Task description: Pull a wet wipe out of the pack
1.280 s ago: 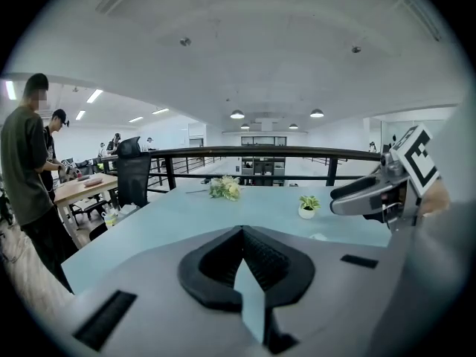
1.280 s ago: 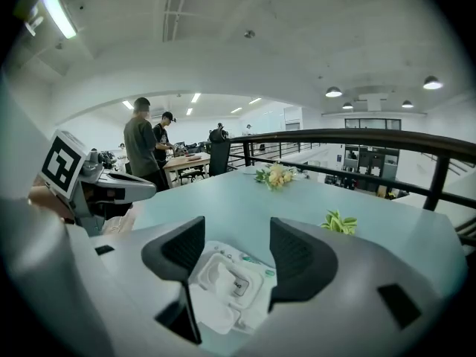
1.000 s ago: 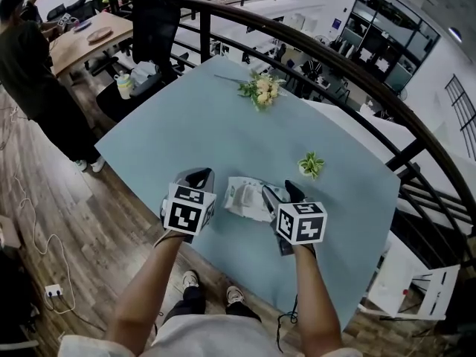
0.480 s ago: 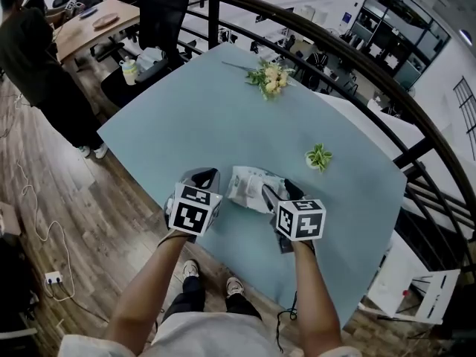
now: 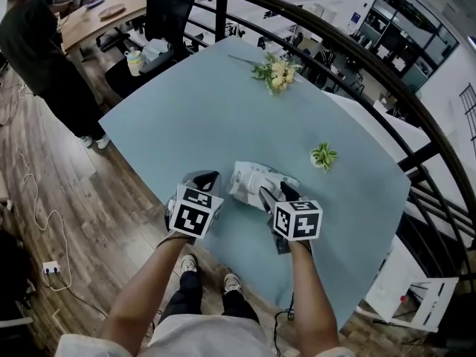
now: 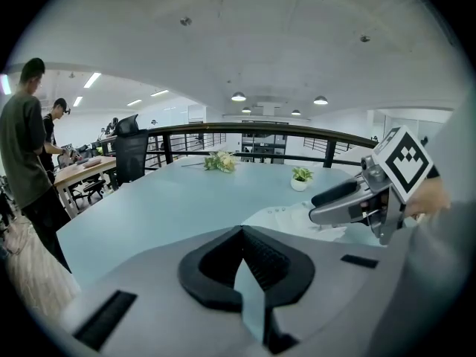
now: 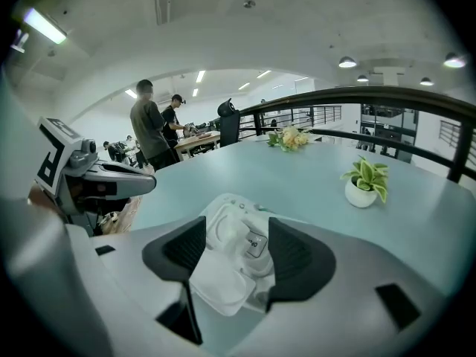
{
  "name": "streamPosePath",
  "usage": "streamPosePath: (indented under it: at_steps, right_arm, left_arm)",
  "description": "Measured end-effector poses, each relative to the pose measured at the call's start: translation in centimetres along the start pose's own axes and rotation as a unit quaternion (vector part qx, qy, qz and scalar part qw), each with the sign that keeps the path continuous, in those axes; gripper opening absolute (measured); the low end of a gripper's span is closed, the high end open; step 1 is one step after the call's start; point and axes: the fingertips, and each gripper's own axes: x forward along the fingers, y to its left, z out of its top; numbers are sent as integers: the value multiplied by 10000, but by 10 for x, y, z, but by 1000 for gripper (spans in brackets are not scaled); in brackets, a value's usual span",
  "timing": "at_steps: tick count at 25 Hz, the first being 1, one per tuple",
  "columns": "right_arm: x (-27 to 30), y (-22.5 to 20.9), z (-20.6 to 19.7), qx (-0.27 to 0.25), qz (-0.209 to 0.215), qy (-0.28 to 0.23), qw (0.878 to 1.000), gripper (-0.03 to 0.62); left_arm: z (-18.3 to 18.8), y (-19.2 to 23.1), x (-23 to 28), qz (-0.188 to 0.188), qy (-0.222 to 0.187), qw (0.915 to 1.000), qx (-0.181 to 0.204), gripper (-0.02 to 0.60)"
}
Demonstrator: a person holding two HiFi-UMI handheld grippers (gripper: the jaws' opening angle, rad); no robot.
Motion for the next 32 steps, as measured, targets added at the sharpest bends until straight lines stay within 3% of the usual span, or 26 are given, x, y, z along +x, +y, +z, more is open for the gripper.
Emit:
streamPosePath:
  at_steps: [14,32]
  right_arm:
    - [13,-3,-13,-44,26,198,9998,202]
    - [19,-2,-16,-184,-54,299,9994,46]
  left_arm:
    - [-16,3,-1,107,124,9999,-23,-6]
    - [-26,9,-4,211,184,9996,-43,-6]
